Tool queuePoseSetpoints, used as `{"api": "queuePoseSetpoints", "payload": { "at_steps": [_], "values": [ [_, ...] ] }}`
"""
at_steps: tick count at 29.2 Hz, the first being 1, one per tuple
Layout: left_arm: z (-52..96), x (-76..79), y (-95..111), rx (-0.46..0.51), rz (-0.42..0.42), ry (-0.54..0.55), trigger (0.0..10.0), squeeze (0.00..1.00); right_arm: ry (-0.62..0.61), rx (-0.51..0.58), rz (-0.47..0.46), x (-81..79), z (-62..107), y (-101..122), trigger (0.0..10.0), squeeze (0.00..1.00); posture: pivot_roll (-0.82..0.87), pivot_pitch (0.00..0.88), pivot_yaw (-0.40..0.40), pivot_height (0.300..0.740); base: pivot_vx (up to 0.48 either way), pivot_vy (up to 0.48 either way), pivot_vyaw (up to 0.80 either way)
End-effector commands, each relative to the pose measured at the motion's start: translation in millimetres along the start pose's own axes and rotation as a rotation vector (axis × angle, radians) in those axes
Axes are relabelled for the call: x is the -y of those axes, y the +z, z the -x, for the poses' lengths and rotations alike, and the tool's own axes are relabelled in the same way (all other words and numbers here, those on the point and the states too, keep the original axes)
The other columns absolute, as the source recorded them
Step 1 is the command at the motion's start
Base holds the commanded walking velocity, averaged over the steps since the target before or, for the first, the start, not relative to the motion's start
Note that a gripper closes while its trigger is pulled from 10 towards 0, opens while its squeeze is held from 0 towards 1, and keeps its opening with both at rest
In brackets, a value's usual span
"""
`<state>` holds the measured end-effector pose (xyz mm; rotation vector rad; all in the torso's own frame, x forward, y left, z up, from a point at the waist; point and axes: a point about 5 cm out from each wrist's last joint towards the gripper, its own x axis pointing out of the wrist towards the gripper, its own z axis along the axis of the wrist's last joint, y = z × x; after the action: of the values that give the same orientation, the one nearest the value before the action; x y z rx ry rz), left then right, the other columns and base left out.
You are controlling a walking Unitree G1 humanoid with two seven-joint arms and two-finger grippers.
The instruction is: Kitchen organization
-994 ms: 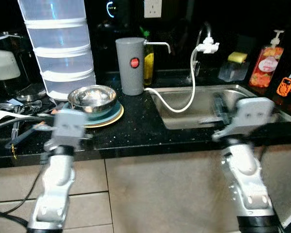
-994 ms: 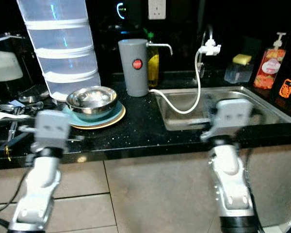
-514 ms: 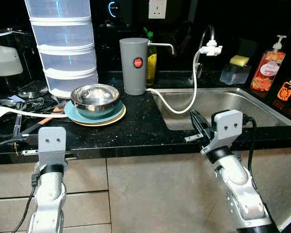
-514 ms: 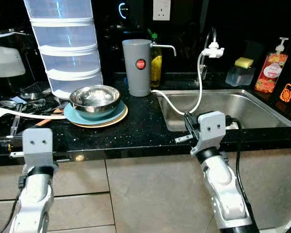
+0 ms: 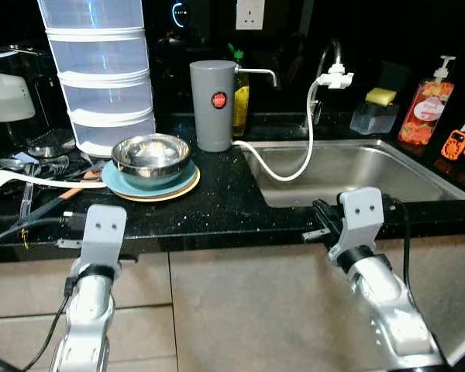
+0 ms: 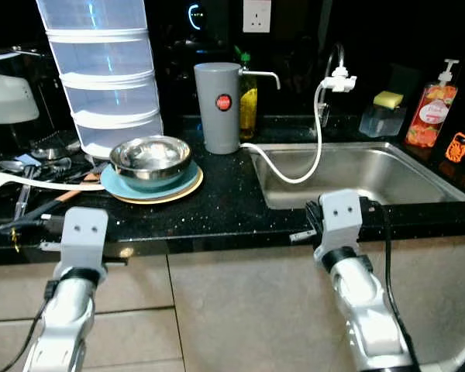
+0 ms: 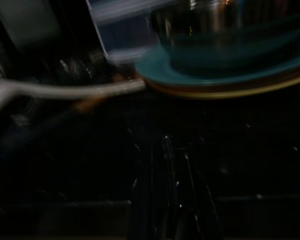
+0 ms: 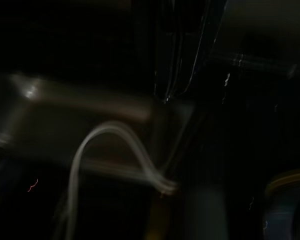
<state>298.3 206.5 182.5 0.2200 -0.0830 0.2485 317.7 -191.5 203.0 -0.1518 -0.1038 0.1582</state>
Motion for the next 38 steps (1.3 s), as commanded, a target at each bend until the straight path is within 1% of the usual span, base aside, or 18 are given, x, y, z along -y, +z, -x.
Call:
{"api": "queuePoseSetpoints", "payload": {
  "at_steps": [1,3,7,8,9,10,11,14,18,27,28,29,30,31,32,33,35,38],
  "values": [
    [0.1,0.0,-0.2,-0.015,0.012,-0.007,10.0,0.0,0.005,-0.007,-0.013,1.5,0.1,2.7,10.0,0.0,0.08,0.043,-0.033,0.74,0.0,0.0,0.0],
    [-1.7,-0.5,2.5,-0.062,0.101,-0.013,10.0,0.0,0.034,-0.037,-0.061,2.2,-0.1,6.9,10.0,0.0,0.08,0.043,-0.033,0.74,0.0,0.0,0.0],
    [-1.7,-0.5,2.5,-0.062,0.101,-0.013,10.0,0.0,0.034,-0.037,-0.061,2.2,-0.1,6.9,10.0,0.0,0.08,0.043,-0.033,0.74,0.0,0.0,0.0],
    [-3.8,-0.6,8.6,-0.045,0.084,-0.03,10.0,0.0,0.037,-0.025,-0.197,0.2,-2.3,12.8,10.0,0.0,0.08,0.041,-0.036,0.74,0.0,0.0,0.0],
    [-3.8,-0.6,8.6,-0.045,0.084,-0.03,10.0,0.0,0.037,-0.025,-0.197,0.2,-2.3,12.8,10.0,0.0,0.08,0.041,-0.036,0.74,0.0,0.0,0.0],
    [-5.7,2.4,15.3,0.004,0.038,-0.048,10.0,0.0,-0.038,0.031,-0.329,4.0,-5.6,14.6,10.0,0.0,0.08,0.041,-0.033,0.74,0.0,0.0,0.0],
    [-5.7,2.4,15.3,0.004,0.038,-0.048,10.0,0.0,-0.038,0.031,-0.329,4.0,-5.6,14.6,10.0,0.0,0.08,0.041,-0.033,0.74,0.0,0.0,0.0],
    [-5.3,22.7,40.0,0.234,-0.197,-0.143,10.0,0.0,-0.176,0.145,-0.631,3.1,-8.3,12.3,10.0,0.0,0.07,0.041,-0.027,0.74,0.0,0.0,0.0],
    [-3.5,28.1,45.5,0.286,-0.25,-0.171,10.0,0.0,-0.181,0.15,-0.661,0.9,-8.0,12.0,10.0,0.0,0.07,0.041,-0.027,0.74,0.0,0.0,0.0],
    [3.0,42.1,52.2,0.336,-0.224,-0.258,10.0,0.0,-0.167,0.138,-0.595,-10.1,-6.0,8.4,10.0,0.0,0.07,0.04,-0.022,0.74,0.0,0.0,0.0],
    [3.9,45.4,51.9,0.278,-0.041,-0.273,10.0,0.0,-0.149,0.109,-0.549,-18.7,-5.3,3.1,10.0,0.0,0.07,0.04,-0.022,0.74,0.0,0.0,0.0],
    [3.9,45.4,51.9,0.278,-0.041,-0.273,10.0,0.0,-0.149,0.109,-0.549,-18.7,-5.3,3.1,10.0,0.0,0.07,0.04,-0.022,0.74,0.0,0.0,0.0],
    [0.3,42.8,51.7,0.217,0.12,-0.25,10.0,0.0,-0.104,0.117,-0.368,-26.8,-5.8,5.1,10.0,0.0,0.07,0.036,-0.021,0.74,0.0,0.0,0.0],
    [0.3,42.8,51.7,0.217,0.12,-0.25,10.0,0.0,-0.104,0.117,-0.368,-26.8,-5.8,5.1,10.0,0.0,0.07,0.036,-0.021,0.74,0.0,0.0,0.0],
    [-4.3,38.4,51.0,0.168,0.218,-0.221,10.0,0.0,-0.067,0.133,-0.238,-32.1,-6.3,8.1,10.0,0.0,0.07,0.036,-0.02,0.74,0.0,0.0,0.0],
    [-13.0,28.0,49.4,0.119,0.315,-0.163,10.0,0.0,-0.03,0.186,0.004,-35.5,-7.7,16.5,10.0,0.0,0.07,0.036,-0.02,0.74,0.0,0.0,0.0],
    [-17.4,22.1,46.2,0.096,0.356,-0.131,10.0,0.0,-0.035,0.205,0.102,-34.7,-9.2,18.4,10.0,0.0,0.07,0.036,-0.02,0.74,0.0,0.0,0.0],
    [-18.8,19.0,44.0,0.115,0.315,-0.106,10.0,0.0,-0.055,0.213,0.074,-31.4,-10.4,17.3,10.0,0.0,0.07,0.036,-0.02,0.74,0.0,0.0,0.0]
  ]
}}
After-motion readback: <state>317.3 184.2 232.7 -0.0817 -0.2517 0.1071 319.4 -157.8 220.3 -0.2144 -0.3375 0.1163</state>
